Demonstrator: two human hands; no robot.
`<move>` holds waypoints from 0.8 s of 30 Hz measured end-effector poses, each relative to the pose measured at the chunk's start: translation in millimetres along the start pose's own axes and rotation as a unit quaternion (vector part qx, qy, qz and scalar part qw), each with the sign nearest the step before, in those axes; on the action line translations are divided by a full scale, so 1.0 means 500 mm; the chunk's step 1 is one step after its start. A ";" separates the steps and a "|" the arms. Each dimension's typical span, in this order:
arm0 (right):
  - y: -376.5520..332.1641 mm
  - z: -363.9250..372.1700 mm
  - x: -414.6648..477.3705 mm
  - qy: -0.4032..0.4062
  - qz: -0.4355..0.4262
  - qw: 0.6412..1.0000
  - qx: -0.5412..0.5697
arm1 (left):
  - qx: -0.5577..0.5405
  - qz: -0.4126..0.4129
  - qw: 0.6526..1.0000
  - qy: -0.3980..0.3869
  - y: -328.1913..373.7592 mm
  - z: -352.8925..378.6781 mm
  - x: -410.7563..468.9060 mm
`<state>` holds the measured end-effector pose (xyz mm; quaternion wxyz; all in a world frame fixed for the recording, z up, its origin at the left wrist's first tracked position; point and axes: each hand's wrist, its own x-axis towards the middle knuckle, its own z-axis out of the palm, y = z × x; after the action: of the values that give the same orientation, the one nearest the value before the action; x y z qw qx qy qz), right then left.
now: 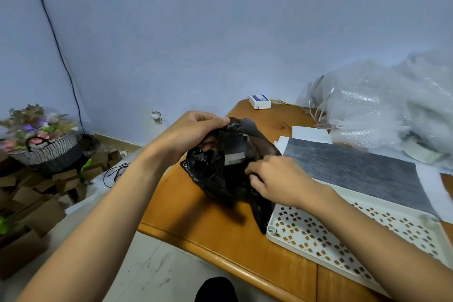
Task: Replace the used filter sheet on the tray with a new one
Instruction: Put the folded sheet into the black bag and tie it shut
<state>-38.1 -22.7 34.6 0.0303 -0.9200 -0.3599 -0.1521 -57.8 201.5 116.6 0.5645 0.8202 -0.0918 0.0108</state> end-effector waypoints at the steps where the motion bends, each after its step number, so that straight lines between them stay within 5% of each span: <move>1: 0.002 0.001 -0.017 0.000 -0.018 1.000 0.001 | 0.012 0.001 1.000 0.008 -0.008 0.004 -0.003; 8: 0.020 0.013 -0.079 -0.057 -0.021 0.997 -0.047 | 0.066 -0.011 0.997 0.044 -0.047 0.048 -0.020; 13: 0.028 -0.015 -0.074 0.013 0.044 0.994 0.097 | 0.052 0.028 0.994 0.097 -0.035 0.069 -0.021; 18: 0.041 -0.058 -0.061 0.105 0.131 0.932 0.321 | -0.029 0.081 0.992 0.096 0.010 0.066 -0.018; 24: 0.052 -0.110 -0.032 0.234 0.158 0.866 0.412 | -0.013 0.124 0.991 0.037 0.050 0.104 -0.026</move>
<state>-45.9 -61.2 83.7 0.5137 -0.8056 -0.2223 -0.1943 -79.1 146.2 119.3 0.5721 0.7943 -0.1720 0.1103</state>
